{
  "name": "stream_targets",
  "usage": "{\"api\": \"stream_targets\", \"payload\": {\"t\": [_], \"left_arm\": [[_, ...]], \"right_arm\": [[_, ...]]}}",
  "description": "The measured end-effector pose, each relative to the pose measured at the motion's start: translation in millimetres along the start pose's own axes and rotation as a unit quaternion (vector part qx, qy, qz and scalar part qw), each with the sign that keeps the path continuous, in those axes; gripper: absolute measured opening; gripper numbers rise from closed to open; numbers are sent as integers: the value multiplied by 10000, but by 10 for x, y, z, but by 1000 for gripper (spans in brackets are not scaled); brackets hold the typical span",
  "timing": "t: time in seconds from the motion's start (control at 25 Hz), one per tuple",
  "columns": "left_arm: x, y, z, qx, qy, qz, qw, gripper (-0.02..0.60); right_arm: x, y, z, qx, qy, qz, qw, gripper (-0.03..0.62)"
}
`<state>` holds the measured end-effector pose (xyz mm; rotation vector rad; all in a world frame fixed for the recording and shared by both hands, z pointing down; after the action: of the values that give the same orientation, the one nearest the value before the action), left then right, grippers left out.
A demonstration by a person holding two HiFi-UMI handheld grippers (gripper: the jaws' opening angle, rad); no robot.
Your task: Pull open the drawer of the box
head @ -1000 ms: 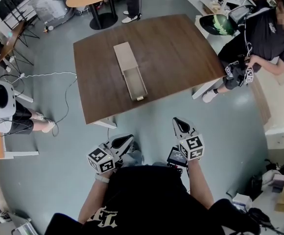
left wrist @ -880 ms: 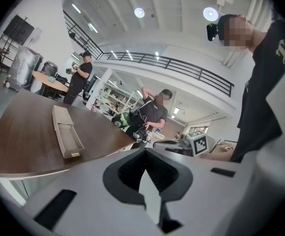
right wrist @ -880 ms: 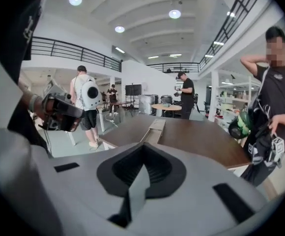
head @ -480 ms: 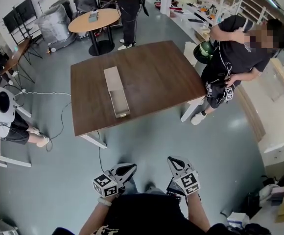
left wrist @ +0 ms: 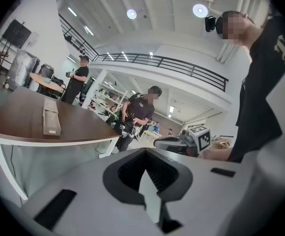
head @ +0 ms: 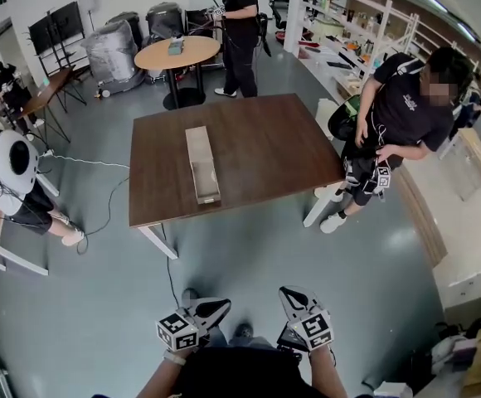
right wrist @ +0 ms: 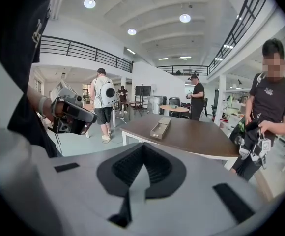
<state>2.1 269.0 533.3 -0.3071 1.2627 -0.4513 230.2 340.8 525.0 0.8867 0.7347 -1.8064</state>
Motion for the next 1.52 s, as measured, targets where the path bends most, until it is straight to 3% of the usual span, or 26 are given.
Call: {"api": "stream_targets", "payload": {"t": [0.48,1.08,1.52], "left_arm": [[-25,78,-498,121,193,213,9995,2],[167,-605,-1488,-47,143,261,9995,2],[205,-764,-1578,-290,-29,397,9988,3]], "right_arm": [[179,-626,84,343,165,-107,9992,-12],[1229,-1544,854,489,343,-302,9978,-12],[1273,-1739,947,293,199,-164,9992,-12]]}}
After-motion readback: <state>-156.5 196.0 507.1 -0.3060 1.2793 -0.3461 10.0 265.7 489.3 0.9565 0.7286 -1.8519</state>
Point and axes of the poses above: the fingertips, and each gripper's own axes: z forward along the fingers, y to its right, x out of its top, the point moved 7 cm from there along -z, backward along the fingers, and after that the axes turned 9 degrees about -y, right-handed, at the moved point
